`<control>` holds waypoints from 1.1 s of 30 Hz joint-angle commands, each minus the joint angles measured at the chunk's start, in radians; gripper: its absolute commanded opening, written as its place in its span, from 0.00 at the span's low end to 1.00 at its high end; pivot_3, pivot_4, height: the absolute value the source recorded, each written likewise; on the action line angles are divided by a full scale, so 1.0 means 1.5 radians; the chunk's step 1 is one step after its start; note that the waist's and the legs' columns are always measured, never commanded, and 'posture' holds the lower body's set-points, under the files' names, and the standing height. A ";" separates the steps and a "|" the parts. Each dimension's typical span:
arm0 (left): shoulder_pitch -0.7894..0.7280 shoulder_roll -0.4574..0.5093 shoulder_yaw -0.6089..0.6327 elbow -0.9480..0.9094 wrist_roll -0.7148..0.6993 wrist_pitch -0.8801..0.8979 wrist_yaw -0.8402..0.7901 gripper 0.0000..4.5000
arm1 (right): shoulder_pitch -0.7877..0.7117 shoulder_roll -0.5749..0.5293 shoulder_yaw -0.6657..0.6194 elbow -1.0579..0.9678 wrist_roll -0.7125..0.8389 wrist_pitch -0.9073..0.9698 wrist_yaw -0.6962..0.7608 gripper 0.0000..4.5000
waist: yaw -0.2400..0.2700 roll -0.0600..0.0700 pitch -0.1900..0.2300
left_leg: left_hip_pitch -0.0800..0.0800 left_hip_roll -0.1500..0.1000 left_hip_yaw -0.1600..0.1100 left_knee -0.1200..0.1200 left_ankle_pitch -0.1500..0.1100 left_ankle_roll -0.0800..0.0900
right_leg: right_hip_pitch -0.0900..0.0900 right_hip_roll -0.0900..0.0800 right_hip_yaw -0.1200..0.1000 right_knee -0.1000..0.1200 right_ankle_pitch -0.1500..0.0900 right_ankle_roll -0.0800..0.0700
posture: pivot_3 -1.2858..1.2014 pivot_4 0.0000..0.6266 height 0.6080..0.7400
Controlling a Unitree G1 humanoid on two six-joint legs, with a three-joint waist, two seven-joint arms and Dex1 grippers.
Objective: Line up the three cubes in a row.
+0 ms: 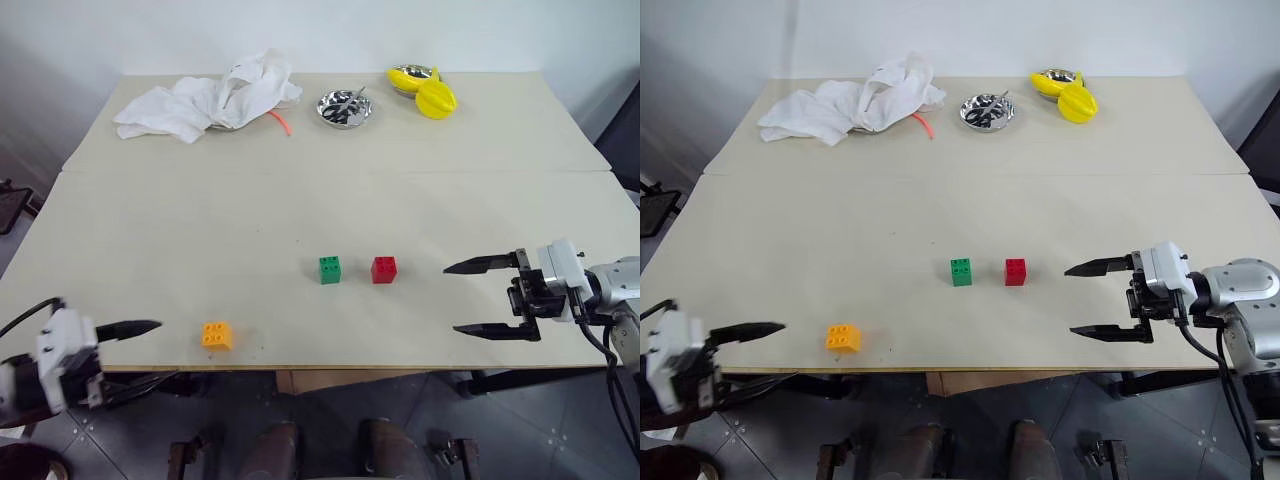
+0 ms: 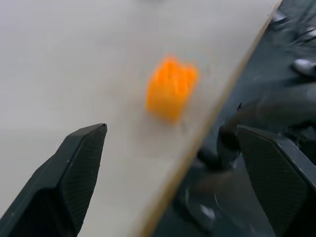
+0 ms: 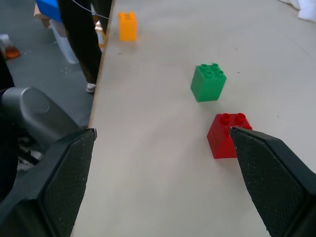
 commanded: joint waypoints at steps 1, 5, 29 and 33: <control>-0.047 0.004 -0.069 0.022 0.030 -0.012 0.000 0.99 | 0.022 0.003 -0.024 -0.051 0.036 0.015 0.045 1.00 | -0.005 0.000 0.000 | 0.000 0.000 0.000 0.000 0.000 0.000 | 0.000 0.000 0.000 0.000 0.000 0.000 | 0.52 0.24 1.00; -0.095 0.003 -0.120 0.079 0.050 -0.034 -0.014 0.99 | 0.049 0.029 -0.048 -0.112 0.059 0.033 0.027 1.00 | -0.014 0.000 0.000 | 0.000 0.000 0.000 -0.001 0.000 0.000 | -0.001 0.000 -0.001 0.001 0.000 0.000 | 0.52 0.24 1.00; -0.225 -0.021 -0.215 0.208 0.076 -0.133 -0.050 0.34 | 0.140 0.081 -0.127 -0.115 0.004 0.013 0.010 1.00 | -0.002 0.000 0.000 | 0.000 0.000 0.000 0.000 0.000 0.000 | 0.000 0.000 -0.001 0.001 0.000 0.000 | 0.52 0.24 1.00; -0.299 -0.034 -0.227 0.200 0.046 -0.103 -0.062 0.34 | 0.149 0.073 -0.178 -0.089 -0.009 0.008 -0.023 1.00 | 0.006 0.000 0.000 | 0.000 0.000 0.000 0.001 0.000 0.000 | 0.000 0.000 -0.001 0.001 0.000 0.000 | 0.52 0.24 1.00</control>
